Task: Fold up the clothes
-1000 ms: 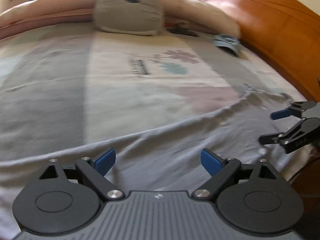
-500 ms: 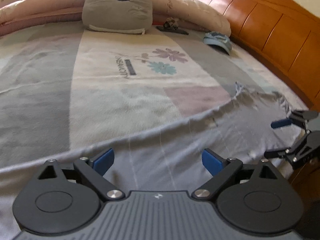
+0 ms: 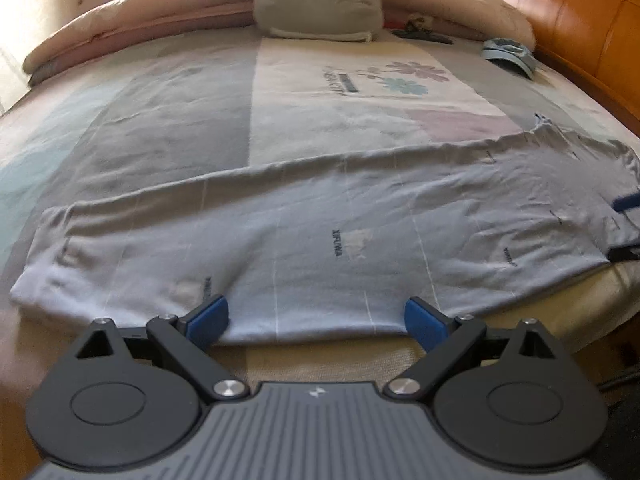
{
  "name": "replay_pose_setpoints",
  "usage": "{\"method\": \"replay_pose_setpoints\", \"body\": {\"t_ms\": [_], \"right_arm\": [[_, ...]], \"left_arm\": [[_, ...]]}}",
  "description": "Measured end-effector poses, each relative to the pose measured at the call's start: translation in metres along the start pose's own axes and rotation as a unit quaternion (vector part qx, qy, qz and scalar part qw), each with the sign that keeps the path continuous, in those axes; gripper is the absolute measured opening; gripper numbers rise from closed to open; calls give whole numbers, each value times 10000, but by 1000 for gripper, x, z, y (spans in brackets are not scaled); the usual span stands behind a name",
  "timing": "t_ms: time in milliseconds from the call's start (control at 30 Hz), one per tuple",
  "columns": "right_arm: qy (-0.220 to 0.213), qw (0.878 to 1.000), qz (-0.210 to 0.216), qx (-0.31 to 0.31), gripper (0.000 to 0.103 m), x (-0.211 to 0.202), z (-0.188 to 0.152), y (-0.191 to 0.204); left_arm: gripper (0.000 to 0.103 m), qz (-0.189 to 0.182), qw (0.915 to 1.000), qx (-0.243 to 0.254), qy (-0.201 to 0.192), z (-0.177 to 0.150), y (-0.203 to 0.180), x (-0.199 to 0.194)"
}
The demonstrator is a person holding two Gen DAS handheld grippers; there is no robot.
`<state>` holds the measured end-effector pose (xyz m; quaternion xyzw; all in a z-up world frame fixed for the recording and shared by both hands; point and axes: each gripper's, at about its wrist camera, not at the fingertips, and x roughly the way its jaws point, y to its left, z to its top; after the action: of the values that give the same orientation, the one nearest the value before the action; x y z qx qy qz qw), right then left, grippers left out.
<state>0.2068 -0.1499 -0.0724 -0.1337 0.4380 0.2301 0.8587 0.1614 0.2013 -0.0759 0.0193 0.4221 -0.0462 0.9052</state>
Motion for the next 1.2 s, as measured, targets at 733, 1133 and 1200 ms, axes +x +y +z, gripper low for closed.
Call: {"method": "replay_pose_setpoints", "body": {"t_ms": [733,1133,1200], "right_arm": [[-472,9969,-386,493,103,-1,-17,-37],[-382,9965,-473,565,103,0,-14,-34],[-362,9967,-463,560,103,0,-13,-34]], "left_arm": [[99,291,9970,-651,-286,10,23,1],[99,1098,9824,-1463,-367,7,85,4],[99,1192,9782,-1675,-292,2,97,10]]}}
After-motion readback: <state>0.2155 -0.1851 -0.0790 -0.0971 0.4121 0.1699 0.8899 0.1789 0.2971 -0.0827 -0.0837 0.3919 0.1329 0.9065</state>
